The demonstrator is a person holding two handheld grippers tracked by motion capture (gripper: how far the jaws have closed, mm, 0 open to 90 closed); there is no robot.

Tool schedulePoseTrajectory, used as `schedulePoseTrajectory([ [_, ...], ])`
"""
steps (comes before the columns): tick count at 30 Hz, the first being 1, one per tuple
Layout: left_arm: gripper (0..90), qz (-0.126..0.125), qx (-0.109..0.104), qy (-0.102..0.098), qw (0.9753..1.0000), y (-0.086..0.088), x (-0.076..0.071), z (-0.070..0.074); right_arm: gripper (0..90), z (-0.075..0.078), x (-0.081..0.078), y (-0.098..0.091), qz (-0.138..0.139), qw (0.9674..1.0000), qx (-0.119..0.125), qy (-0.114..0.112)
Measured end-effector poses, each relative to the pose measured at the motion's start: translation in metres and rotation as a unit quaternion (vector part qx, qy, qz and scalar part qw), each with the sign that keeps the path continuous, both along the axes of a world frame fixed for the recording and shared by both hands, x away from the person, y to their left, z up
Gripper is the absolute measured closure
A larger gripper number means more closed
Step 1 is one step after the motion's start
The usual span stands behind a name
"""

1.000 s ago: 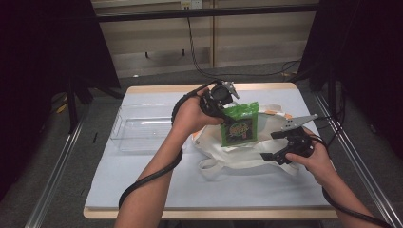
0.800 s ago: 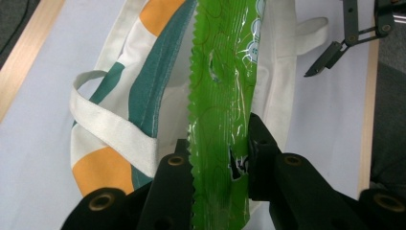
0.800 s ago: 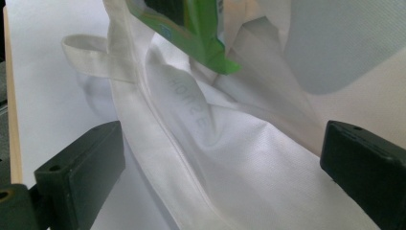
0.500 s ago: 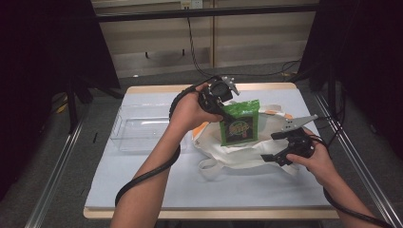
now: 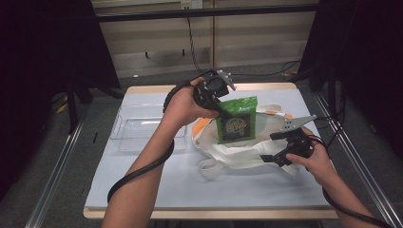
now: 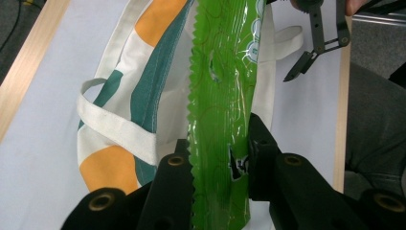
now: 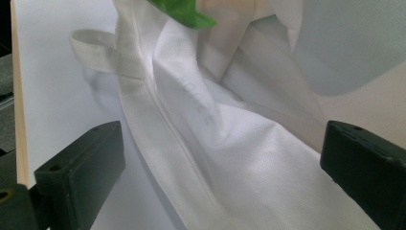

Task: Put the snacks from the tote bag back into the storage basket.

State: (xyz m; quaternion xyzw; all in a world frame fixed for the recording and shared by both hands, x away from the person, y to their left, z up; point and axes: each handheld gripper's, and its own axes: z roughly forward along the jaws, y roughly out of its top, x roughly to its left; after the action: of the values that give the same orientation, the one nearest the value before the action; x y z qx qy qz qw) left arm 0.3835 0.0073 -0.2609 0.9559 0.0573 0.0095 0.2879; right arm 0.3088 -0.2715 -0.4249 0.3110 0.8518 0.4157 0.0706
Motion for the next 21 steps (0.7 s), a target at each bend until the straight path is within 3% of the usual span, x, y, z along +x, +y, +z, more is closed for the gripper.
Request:
schedulePoseTrajectory([
  [10, 76.5, -0.001, -0.01, 0.007, 0.9999, 0.007, 0.0, 0.012, 0.8, 0.001, -0.001, -0.001, 0.0, 1.0, -0.004, -0.002],
  [17, 76.5, -0.002, 0.0, -0.001, 1.0, 0.016, 0.002, 0.02, 0.8, 0.002, -0.002, 0.0, 0.003, 1.0, -0.004, -0.003],
  [21, 76.5, 0.001, -0.005, -0.001, 1.0, 0.02, 0.003, 0.022, 0.8, 0.003, -0.002, 0.001, 0.006, 1.0, -0.006, -0.004],
])
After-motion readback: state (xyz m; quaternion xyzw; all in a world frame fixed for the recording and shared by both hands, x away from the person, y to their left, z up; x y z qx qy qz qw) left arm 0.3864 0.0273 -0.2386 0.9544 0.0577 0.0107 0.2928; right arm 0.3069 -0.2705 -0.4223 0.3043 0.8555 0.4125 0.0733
